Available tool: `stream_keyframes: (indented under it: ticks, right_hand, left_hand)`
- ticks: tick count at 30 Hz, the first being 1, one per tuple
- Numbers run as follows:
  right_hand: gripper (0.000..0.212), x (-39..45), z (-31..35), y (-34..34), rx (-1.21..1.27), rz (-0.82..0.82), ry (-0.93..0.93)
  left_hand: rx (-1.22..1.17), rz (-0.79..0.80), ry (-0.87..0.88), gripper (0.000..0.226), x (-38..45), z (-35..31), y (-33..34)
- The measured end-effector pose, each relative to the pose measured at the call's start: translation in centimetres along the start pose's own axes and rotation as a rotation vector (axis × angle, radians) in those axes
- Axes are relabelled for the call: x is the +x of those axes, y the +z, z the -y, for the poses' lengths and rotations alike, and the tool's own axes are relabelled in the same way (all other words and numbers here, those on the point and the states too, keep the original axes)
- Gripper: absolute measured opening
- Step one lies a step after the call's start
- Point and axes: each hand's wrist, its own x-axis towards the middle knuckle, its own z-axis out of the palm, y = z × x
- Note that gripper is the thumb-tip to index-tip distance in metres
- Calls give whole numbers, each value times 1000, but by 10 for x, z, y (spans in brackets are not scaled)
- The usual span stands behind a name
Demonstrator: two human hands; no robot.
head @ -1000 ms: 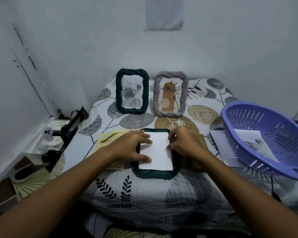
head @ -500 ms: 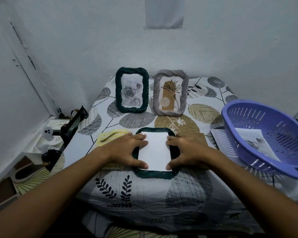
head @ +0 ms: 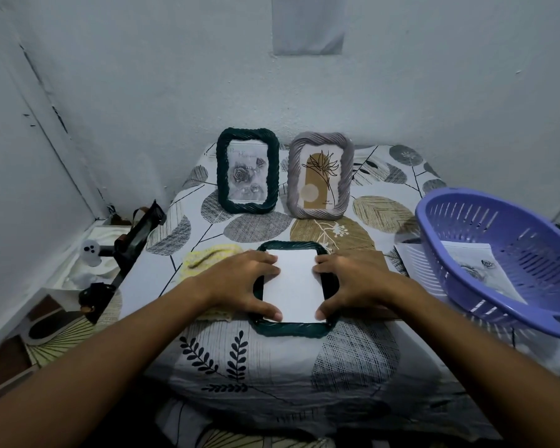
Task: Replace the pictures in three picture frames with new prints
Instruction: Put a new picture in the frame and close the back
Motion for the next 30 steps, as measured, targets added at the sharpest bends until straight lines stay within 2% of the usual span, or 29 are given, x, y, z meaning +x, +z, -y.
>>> stream_keyframes:
  ticks: [25, 30]
  right_hand:
    - [83, 2, 3, -4, 32, -12, 0]
    - [80, 2, 4, -4, 3, -14, -4]
  left_hand:
    - [-58, -14, -20, 98, 1, 5, 4]
    - [-97, -19, -27, 108, 1, 7, 5]
